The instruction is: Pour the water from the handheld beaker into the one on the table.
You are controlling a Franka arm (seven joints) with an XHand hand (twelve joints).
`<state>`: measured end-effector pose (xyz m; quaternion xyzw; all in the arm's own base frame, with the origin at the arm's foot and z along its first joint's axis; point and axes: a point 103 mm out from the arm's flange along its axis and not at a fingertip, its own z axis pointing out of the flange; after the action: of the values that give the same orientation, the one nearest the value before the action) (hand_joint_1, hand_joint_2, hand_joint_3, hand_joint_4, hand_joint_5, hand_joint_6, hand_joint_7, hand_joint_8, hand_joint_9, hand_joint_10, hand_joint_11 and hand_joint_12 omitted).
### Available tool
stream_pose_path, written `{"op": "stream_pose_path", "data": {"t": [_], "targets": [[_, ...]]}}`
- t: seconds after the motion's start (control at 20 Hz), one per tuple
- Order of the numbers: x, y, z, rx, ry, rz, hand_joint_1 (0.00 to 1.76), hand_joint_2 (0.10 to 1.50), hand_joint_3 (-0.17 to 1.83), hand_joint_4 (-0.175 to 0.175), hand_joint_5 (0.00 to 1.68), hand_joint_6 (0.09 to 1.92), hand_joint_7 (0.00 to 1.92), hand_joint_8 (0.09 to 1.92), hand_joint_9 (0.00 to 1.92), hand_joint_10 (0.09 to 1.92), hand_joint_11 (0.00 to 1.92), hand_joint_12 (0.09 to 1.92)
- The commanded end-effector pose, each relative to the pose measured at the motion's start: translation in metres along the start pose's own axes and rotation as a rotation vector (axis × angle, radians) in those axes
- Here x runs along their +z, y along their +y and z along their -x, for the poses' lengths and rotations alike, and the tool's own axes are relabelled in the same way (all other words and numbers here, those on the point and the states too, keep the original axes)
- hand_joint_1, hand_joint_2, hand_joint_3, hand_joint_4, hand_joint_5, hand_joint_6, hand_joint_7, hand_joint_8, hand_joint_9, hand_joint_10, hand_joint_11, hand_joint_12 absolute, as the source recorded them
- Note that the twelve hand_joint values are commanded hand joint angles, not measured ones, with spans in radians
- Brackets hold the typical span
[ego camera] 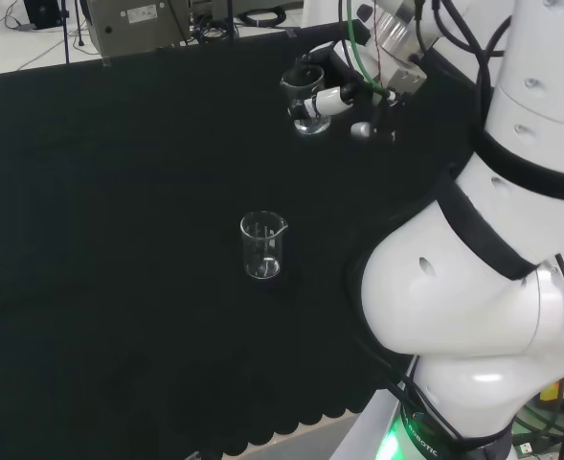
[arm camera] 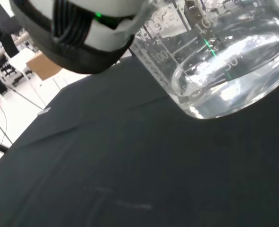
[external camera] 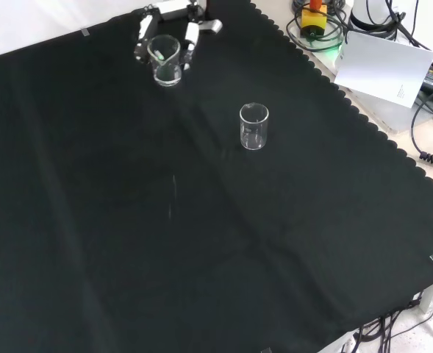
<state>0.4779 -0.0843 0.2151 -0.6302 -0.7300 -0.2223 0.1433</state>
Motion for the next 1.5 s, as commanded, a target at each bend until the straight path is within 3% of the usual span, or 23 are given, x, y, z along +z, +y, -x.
{"op": "stream_pose_path", "data": {"t": [0.05, 0.65, 0.9, 1.5], "targets": [[-0.009, -0.064, -0.031, -0.053, -0.052, -0.106, 1.32, 1.02, -0.17, -0.175, 1.5, 0.09, 1.57, 0.09, 1.73, 0.09, 1.45, 0.62], [0.015, -0.123, -0.075, -0.107, -0.28, -0.265, 1.32, 1.02, -0.17, -0.175, 1.51, 0.09, 1.57, 0.09, 1.73, 0.09, 1.45, 0.61], [0.03, -0.126, -0.079, -0.119, -0.416, -0.347, 1.32, 1.02, -0.17, -0.175, 1.51, 0.09, 1.57, 0.09, 1.73, 0.09, 1.45, 0.61], [0.044, -0.124, -0.076, -0.151, -0.601, -0.496, 1.32, 1.02, -0.17, -0.175, 1.51, 0.09, 1.57, 0.09, 1.73, 0.09, 1.45, 0.61]]}}
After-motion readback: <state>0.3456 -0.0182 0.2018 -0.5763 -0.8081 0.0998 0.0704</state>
